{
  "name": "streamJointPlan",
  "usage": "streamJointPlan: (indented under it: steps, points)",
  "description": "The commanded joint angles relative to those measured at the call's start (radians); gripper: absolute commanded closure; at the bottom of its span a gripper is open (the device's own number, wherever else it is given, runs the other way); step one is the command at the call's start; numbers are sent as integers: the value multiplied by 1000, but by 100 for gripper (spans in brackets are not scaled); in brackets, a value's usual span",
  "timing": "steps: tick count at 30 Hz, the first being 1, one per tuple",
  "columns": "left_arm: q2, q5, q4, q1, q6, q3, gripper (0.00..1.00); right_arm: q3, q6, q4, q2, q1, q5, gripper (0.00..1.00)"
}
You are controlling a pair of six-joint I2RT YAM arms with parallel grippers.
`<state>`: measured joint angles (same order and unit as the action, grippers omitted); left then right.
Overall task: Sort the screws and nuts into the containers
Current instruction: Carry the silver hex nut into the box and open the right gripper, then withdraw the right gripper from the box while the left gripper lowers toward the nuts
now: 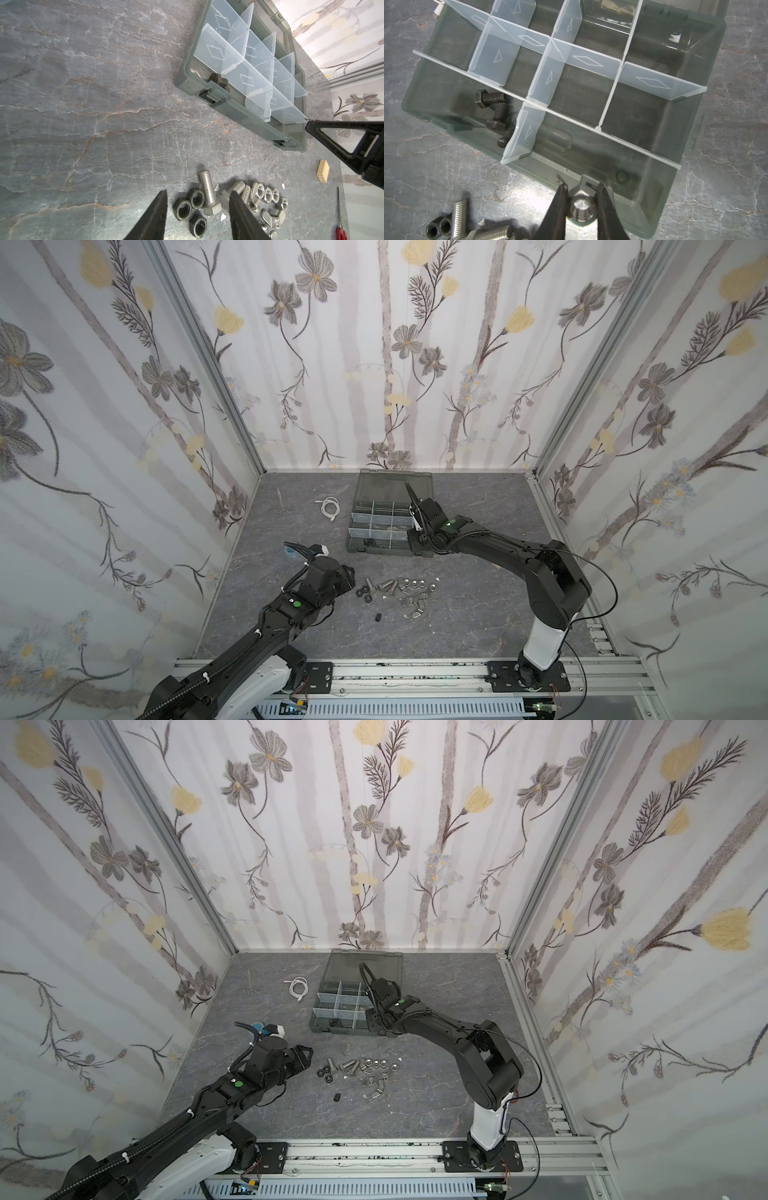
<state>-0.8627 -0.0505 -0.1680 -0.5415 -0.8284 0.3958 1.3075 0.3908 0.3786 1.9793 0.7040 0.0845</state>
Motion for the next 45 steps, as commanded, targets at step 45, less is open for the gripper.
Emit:
streamJointPlan:
  steps: [45]
  points:
    - [-466,-125,15,-402,55,347,49,-342,121,-138,-375,-40,-47,57]
